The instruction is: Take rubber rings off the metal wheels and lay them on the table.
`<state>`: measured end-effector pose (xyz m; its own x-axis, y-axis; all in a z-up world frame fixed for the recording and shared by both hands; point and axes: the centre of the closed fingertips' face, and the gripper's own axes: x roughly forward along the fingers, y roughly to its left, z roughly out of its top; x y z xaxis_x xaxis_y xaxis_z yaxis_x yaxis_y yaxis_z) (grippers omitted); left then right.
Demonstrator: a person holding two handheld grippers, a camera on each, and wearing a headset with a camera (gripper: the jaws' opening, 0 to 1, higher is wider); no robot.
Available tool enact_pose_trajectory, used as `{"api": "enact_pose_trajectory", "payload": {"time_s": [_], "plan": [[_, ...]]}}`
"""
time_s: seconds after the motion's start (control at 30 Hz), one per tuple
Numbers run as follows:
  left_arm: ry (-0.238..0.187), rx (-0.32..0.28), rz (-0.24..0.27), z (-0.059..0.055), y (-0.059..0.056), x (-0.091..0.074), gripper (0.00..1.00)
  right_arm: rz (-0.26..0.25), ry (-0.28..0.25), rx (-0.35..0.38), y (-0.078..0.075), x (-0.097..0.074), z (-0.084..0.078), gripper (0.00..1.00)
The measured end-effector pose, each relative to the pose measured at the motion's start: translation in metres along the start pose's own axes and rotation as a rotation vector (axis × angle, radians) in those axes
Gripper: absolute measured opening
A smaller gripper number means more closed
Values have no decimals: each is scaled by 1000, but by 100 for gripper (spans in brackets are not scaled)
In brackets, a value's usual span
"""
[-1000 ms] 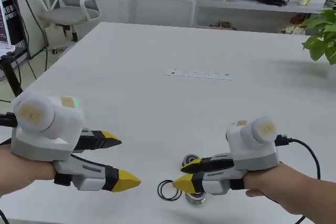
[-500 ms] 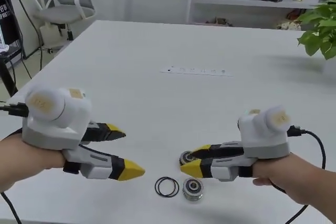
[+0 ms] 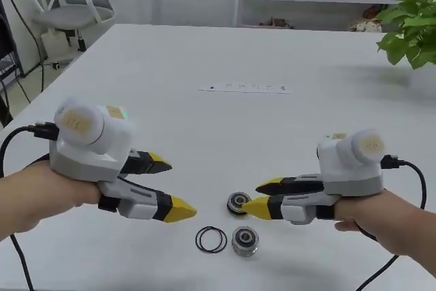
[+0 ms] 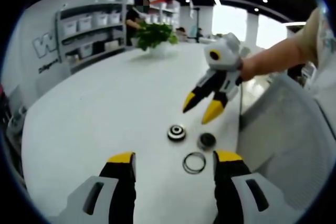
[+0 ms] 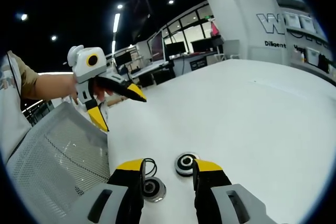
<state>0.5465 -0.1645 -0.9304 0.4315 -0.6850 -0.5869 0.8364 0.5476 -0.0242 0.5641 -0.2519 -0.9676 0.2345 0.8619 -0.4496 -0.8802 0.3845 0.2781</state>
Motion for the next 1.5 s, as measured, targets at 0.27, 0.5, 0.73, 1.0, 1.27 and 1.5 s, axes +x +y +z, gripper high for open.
{"api": "enact_pose_trajectory", "payload": {"time_s": [0.27,0.5,0.73,1.0,1.27,1.5], "plan": [[9,17,-14,7,0,14,59,-16,3,0,-8,-1,-3,35],[13,32,-25,14,3,28,58,-27,4,4,-16,-3,-5,35],[21,42,-45,20,3,45,57,-31,7,9,-21,-5,-9,35],[39,56,-68,22,0,66,56,-39,15,10,-28,-4,-14,34],[66,60,-83,15,5,82,53,-43,30,4,-33,0,-20,33],[82,75,-91,9,7,90,50,-38,41,-10,-35,7,-25,31]]}}
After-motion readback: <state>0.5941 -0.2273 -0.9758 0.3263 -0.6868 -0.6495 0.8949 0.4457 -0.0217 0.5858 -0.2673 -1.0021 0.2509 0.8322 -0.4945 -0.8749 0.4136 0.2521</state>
